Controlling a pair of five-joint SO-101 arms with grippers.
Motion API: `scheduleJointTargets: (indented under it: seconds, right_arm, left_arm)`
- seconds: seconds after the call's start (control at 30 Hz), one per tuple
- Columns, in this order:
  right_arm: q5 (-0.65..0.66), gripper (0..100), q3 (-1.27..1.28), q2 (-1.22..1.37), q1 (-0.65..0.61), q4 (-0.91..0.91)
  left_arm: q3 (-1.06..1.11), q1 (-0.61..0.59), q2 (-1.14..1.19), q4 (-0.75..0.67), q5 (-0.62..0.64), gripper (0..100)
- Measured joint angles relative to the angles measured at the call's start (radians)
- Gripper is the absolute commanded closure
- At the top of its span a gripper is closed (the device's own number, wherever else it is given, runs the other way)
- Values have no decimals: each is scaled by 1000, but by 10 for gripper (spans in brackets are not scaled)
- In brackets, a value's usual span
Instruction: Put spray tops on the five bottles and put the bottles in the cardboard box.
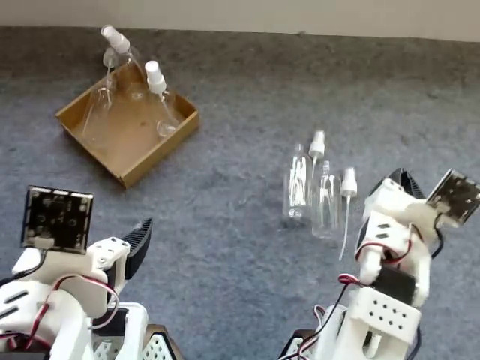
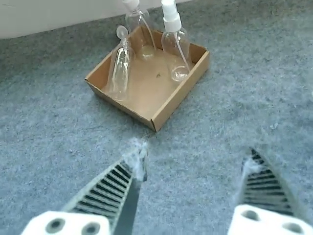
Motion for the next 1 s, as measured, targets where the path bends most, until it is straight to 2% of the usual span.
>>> scheduleJointTargets:
  seconds: [0.2,0.33,0.73,0.83,1.0]
  right_arm:
    - [143,965,-117,0,12,255]
    - [160,964,-110,0,69,330]
    - [161,964,175,0,124,333]
    - [161,964,193,0,126,322]
    - [161,964,299,0,226,140]
  left_arm:
    - [2,15,140,0,0,733]
    - [-18,114,285,0,0,733]
    - [-147,431,697,0,2,733]
    - [-221,493,833,0,71,732]
    - [-396,574,1068,0,175,733]
